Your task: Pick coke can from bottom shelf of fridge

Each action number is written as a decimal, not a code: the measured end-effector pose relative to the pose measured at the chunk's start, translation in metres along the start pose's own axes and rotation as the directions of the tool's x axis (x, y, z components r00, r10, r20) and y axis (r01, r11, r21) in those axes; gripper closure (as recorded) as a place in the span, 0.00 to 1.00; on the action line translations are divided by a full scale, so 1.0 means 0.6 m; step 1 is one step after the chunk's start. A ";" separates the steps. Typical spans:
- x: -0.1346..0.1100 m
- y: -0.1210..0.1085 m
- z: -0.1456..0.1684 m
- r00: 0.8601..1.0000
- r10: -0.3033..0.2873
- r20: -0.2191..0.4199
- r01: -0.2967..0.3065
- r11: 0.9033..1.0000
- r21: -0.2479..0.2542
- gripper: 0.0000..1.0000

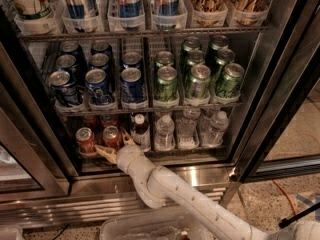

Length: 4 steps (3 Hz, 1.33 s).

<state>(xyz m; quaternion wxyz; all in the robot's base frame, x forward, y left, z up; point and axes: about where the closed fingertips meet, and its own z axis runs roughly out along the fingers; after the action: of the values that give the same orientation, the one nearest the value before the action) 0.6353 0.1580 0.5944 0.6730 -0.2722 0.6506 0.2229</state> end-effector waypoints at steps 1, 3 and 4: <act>0.000 0.000 0.000 1.000 0.000 0.000 0.000 1.000 0.000 0.45; 0.000 0.000 0.000 1.000 0.000 0.000 0.000 1.000 0.000 0.91; -0.012 0.005 -0.012 1.000 -0.010 0.009 0.010 1.000 -0.010 1.00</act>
Offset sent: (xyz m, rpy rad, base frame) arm 0.0000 0.0000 0.0000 0.0000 0.0000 0.0000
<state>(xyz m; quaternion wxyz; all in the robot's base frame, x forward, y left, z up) 0.6275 0.1560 0.6016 0.6757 -0.2777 0.6450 0.2242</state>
